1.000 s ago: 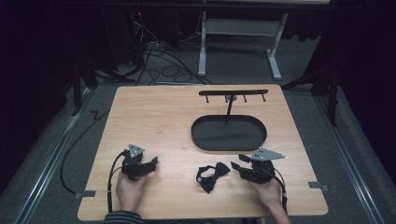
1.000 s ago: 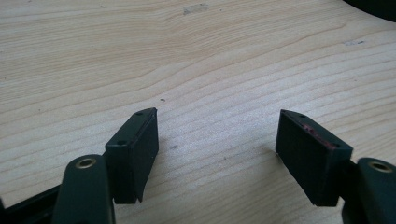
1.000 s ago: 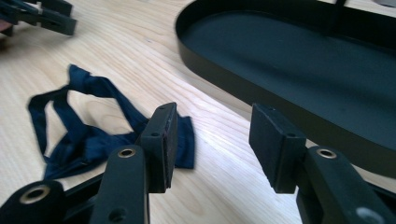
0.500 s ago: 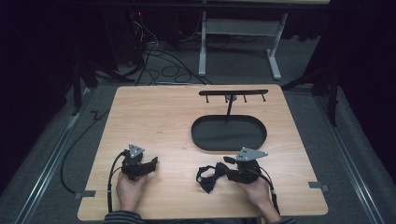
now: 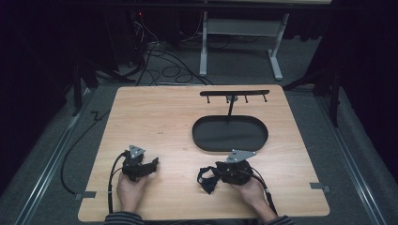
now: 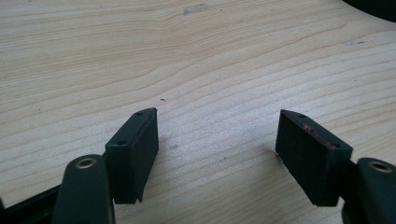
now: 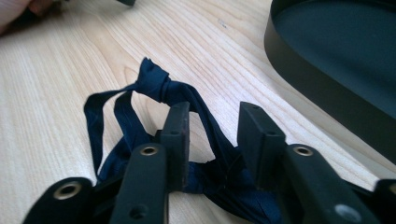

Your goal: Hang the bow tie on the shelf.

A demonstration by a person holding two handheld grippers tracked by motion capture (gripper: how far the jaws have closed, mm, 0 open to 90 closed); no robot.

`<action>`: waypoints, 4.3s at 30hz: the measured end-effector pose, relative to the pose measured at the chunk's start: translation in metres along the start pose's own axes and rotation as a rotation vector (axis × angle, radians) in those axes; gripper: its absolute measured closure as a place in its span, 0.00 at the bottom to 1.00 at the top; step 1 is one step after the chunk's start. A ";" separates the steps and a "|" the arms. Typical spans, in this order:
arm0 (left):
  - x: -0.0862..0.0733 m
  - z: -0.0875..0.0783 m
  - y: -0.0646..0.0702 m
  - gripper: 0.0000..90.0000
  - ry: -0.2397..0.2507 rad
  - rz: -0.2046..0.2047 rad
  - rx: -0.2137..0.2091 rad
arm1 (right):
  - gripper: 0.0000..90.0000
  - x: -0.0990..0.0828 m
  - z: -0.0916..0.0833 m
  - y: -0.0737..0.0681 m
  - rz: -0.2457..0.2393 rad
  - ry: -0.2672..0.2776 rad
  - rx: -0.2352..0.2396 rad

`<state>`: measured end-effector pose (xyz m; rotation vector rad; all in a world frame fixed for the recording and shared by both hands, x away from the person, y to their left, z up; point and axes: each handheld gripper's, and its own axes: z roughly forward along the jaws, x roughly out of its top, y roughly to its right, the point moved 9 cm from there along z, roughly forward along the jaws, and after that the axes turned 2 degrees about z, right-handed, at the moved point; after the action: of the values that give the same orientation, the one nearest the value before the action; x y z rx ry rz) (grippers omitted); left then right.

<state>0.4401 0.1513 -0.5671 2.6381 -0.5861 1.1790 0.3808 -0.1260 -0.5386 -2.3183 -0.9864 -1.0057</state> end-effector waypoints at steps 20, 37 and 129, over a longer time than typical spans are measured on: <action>0.000 0.000 0.000 0.34 0.003 -0.004 -0.005 | 1.00 0.004 -0.012 0.001 -0.004 0.035 -0.001; 0.000 0.000 0.000 0.34 0.003 -0.004 -0.004 | 1.00 0.025 -0.048 0.018 0.008 0.116 -0.059; 0.000 0.000 0.001 0.33 0.002 -0.001 -0.010 | 1.00 0.164 -0.075 0.131 0.121 0.236 -0.331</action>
<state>0.4394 0.1508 -0.5670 2.6286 -0.5894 1.1747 0.5242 -0.1861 -0.3783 -2.4063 -0.6166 -1.4423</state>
